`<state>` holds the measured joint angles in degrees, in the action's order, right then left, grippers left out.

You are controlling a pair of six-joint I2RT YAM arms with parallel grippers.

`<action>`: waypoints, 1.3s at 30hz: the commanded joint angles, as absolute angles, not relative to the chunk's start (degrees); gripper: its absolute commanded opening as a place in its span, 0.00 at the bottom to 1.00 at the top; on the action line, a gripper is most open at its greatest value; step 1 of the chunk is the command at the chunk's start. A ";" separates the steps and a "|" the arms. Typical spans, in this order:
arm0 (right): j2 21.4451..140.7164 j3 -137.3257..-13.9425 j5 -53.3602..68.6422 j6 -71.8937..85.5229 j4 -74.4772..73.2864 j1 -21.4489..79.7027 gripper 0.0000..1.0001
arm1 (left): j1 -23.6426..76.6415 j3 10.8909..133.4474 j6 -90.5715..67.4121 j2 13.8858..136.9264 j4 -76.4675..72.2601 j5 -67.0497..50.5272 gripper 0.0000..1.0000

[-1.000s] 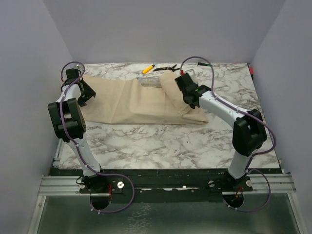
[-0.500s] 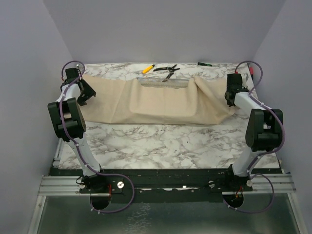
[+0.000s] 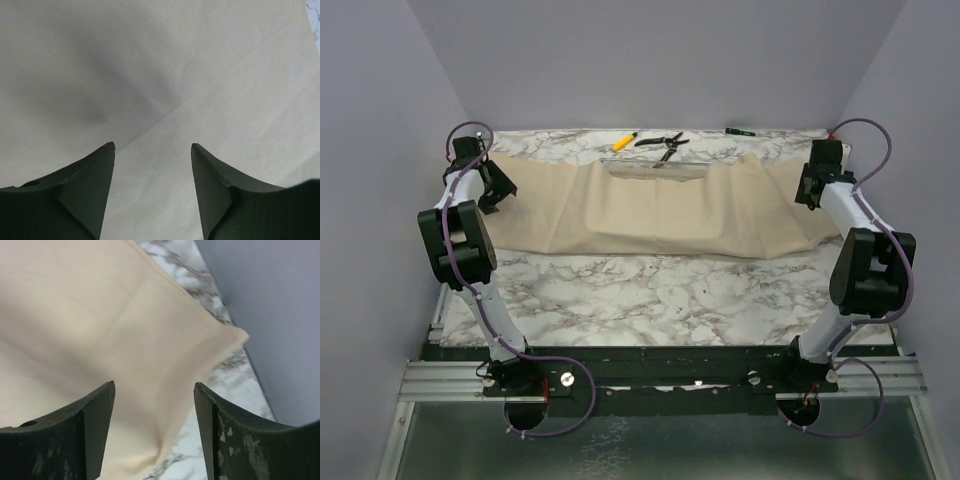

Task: Open and lay out the surgical kit
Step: Open the surgical kit at the center of the board.

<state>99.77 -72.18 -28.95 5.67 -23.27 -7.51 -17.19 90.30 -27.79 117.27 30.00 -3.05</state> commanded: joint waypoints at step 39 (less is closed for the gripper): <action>120.01 -90.05 -30.34 22.01 -31.50 -10.75 0.11 | -14.99 101.62 -33.34 126.12 28.21 -8.49 0.57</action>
